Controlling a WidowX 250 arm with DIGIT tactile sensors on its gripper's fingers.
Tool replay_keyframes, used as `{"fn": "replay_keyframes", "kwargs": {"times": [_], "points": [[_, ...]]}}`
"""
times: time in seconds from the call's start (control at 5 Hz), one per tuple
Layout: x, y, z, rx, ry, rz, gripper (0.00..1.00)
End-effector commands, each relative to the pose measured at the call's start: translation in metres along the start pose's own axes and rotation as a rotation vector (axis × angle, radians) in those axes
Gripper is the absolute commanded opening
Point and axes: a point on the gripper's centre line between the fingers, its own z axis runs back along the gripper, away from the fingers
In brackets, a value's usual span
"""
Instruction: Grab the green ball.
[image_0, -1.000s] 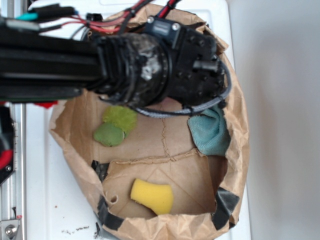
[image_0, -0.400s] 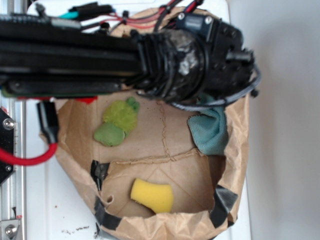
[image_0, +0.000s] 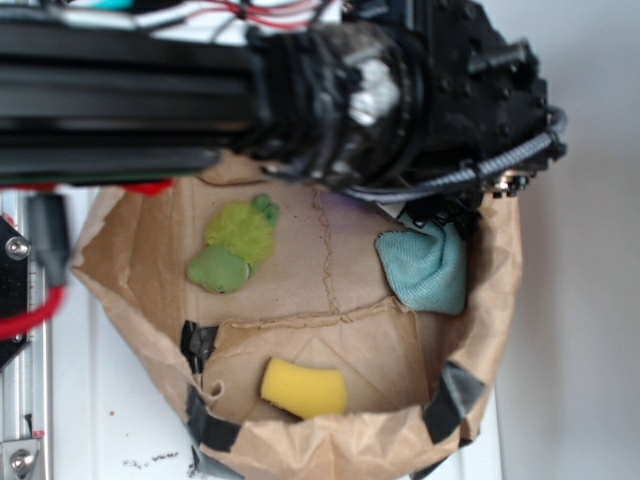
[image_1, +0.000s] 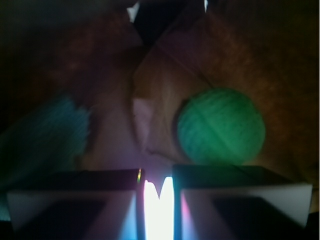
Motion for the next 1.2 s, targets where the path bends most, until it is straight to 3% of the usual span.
{"fn": "replay_keyframes", "kwargs": {"times": [0.0,0.2,0.4,0.8,1.0], "points": [[0.000,0.019,0.055,-0.117,0.000,-0.177,0.00],[0.000,0.022,0.061,-0.111,0.001,-0.174,0.00],[-0.001,0.030,0.059,-0.092,0.007,-0.096,1.00],[-0.011,0.040,0.031,-0.112,-0.139,0.121,1.00],[-0.010,0.043,0.026,-0.095,-0.198,0.164,1.00]]}}
